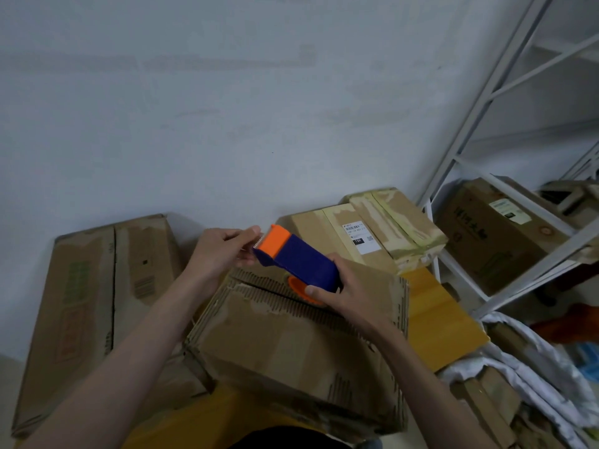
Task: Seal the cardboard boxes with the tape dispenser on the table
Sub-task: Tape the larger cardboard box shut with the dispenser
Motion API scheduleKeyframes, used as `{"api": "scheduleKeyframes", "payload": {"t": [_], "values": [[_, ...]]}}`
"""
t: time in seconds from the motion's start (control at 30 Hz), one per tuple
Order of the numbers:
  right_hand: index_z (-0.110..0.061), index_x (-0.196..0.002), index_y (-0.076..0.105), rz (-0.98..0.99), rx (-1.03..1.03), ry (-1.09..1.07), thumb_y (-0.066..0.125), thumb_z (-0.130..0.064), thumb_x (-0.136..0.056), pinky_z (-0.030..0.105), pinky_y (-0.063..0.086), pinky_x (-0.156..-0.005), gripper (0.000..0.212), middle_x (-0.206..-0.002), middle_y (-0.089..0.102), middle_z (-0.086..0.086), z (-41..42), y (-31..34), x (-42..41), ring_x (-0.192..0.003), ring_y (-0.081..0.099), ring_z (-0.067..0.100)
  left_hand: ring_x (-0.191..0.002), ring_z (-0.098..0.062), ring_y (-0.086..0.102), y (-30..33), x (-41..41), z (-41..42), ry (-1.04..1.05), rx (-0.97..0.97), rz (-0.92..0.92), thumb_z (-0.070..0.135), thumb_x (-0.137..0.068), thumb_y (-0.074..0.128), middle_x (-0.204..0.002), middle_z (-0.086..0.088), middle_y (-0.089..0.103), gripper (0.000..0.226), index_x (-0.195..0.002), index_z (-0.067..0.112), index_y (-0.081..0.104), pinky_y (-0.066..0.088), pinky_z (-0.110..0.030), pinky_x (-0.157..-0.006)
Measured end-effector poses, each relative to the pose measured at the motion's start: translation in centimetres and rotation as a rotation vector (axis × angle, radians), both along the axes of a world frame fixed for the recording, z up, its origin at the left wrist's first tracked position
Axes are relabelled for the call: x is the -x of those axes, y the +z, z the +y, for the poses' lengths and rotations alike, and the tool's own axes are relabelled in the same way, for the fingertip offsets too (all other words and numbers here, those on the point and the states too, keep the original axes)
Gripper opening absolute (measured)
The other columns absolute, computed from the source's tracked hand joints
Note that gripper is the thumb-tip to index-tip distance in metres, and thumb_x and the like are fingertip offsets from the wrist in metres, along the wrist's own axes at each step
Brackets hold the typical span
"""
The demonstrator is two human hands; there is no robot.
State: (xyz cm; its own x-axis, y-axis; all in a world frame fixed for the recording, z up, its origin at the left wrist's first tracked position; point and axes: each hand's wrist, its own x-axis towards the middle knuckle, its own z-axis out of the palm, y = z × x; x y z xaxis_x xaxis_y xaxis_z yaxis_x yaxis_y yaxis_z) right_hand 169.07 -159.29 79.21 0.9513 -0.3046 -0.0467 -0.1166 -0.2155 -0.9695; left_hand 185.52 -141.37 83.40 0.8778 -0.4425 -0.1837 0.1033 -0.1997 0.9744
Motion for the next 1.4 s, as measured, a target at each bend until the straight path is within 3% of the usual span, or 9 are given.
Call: {"api": "scheduleKeyframes", "payload": {"t": [0.13,0.3,0.5,0.6,0.7,1.1,1.4], "values": [[-0.030,-0.125,0.049,0.014,0.010,0.015,0.083,-0.040,-0.074,0.012,0.050,-0.081,0.062,-0.111,0.061,-0.026,-0.1,-0.1,0.0,-0.104,0.061,-0.001,-0.081,-0.019,0.074,-0.2,0.0,0.0,0.003,-0.070,0.050,0.022,-0.093,0.069,-0.084,-0.008,0.077,0.010,-0.091,0.015,0.076,0.060,-0.022,-0.065],[-0.025,-0.125,0.049,-0.007,0.054,0.015,0.083,-0.024,-0.083,0.017,0.051,-0.083,0.055,-0.116,0.060,-0.017,-0.3,-0.7,-0.3,-0.105,0.061,0.004,-0.075,-0.015,0.071,-0.5,0.0,-0.2,0.057,-0.154,-0.021,0.015,-0.093,0.069,-0.083,-0.005,0.075,0.007,-0.088,0.017,0.074,0.056,-0.017,-0.058],[-0.031,-0.122,0.047,-0.045,0.111,0.006,0.081,-0.029,-0.084,0.022,0.053,-0.083,0.051,-0.117,0.058,-0.012,-0.1,-0.5,-0.8,-0.106,0.060,0.007,-0.071,-0.018,0.065,-0.2,0.2,0.2,0.070,-0.130,-0.068,0.014,-0.093,0.069,-0.080,-0.009,0.074,0.011,-0.084,0.014,0.075,0.056,-0.025,-0.068],[-0.031,-0.120,0.047,-0.058,0.134,0.002,0.080,-0.032,-0.081,0.028,0.055,-0.083,0.051,-0.116,0.057,-0.011,-0.2,-0.2,-0.9,-0.104,0.060,0.010,-0.070,-0.016,0.063,-0.1,0.5,0.3,0.066,-0.149,-0.123,0.015,-0.095,0.066,-0.081,-0.010,0.073,0.013,-0.083,0.016,0.073,0.053,-0.022,-0.065],[-0.031,-0.116,0.047,-0.070,0.142,0.009,0.078,-0.034,-0.078,0.025,0.053,-0.078,0.049,-0.114,0.057,-0.009,0.0,0.4,-0.9,-0.101,0.060,0.011,-0.070,-0.012,0.061,-0.2,0.7,0.3,0.064,-0.170,-0.148,0.016,-0.097,0.063,-0.083,-0.007,0.071,0.011,-0.091,0.012,0.072,0.049,-0.012,-0.058],[-0.031,-0.117,0.047,-0.061,0.182,0.021,0.084,-0.026,-0.082,0.018,0.054,-0.076,0.051,-0.112,0.060,-0.013,0.8,0.9,-0.8,-0.100,0.062,0.004,-0.069,-0.015,0.058,-1.6,0.5,1.0,0.062,-0.168,-0.096,0.014,-0.098,0.062,-0.076,-0.008,0.068,0.015,-0.084,0.009,0.069,0.049,-0.027,-0.065],[-0.031,-0.120,0.049,-0.063,0.214,0.058,0.085,-0.030,-0.081,0.021,0.055,-0.080,0.053,-0.112,0.062,-0.014,0.6,1.4,-0.3,-0.102,0.062,0.006,-0.067,-0.015,0.055,-2.2,0.8,1.3,0.044,-0.169,-0.093,0.012,-0.097,0.062,-0.075,-0.008,0.065,0.015,-0.083,0.010,0.066,0.044,-0.027,-0.062]]}}
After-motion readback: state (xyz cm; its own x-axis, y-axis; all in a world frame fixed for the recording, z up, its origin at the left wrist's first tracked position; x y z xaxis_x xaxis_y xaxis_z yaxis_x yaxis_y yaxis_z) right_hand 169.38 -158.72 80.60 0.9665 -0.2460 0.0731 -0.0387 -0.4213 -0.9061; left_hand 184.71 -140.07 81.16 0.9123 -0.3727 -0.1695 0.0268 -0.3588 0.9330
